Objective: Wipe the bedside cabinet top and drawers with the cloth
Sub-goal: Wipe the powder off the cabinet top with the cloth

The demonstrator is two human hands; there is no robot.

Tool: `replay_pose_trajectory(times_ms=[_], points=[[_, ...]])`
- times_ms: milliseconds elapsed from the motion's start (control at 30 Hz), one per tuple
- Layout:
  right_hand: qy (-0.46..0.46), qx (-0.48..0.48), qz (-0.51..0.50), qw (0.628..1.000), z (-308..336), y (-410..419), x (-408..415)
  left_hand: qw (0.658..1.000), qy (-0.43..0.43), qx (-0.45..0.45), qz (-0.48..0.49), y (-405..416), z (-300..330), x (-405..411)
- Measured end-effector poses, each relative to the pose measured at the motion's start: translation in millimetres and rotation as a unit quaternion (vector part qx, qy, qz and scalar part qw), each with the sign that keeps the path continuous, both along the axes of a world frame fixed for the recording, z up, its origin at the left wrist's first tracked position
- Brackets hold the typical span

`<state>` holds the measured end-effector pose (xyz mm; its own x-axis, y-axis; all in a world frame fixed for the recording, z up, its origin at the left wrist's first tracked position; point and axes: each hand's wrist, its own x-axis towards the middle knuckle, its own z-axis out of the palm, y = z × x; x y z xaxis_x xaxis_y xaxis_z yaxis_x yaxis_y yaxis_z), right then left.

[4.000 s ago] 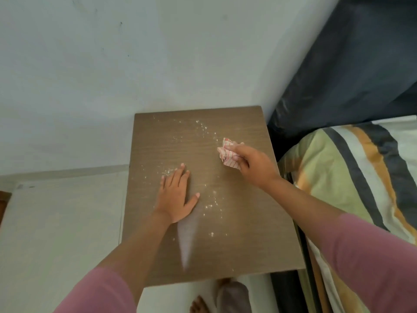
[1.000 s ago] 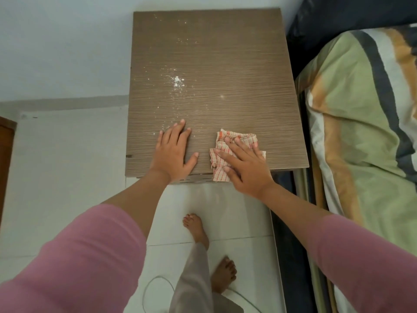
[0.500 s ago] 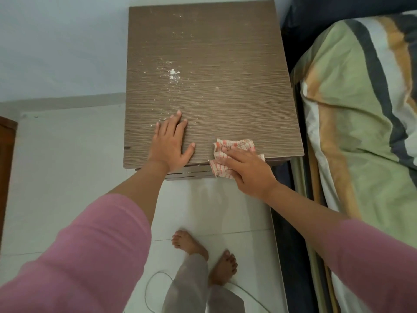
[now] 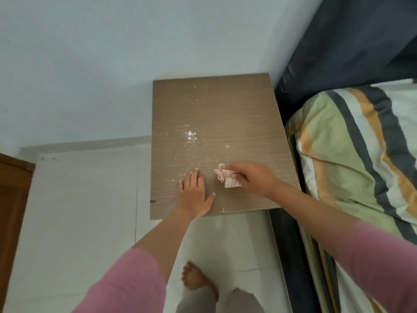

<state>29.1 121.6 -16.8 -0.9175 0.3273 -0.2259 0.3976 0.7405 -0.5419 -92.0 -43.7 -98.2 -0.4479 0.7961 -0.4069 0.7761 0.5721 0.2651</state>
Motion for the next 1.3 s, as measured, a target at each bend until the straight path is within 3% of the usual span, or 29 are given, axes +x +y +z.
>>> replay_pose_trajectory(times_ms=[300, 533, 733, 900, 1300], points=[[0.065, 0.017, -0.071, 0.995, -17, 91, -109, 0.997, 0.057, 0.057, 0.010, 23, -2, -101], [0.097, 0.050, -0.034, 0.993, -41, 172, -210, 0.992, 0.095, 0.069, 0.036, 90, -21, -203], [0.091, 0.086, 0.049, 0.991, -72, 213, -275, 0.992, 0.077, 0.089, 0.039, 103, -33, -223], [0.018, 0.138, 0.098, 0.985, -112, 218, -278, 0.994, 0.066, 0.080, 0.037, 102, -34, -226], [0.001, 0.164, 0.087, 0.983, -120, 211, -272, 0.996, 0.062, 0.056, 0.032, 104, -33, -226]])
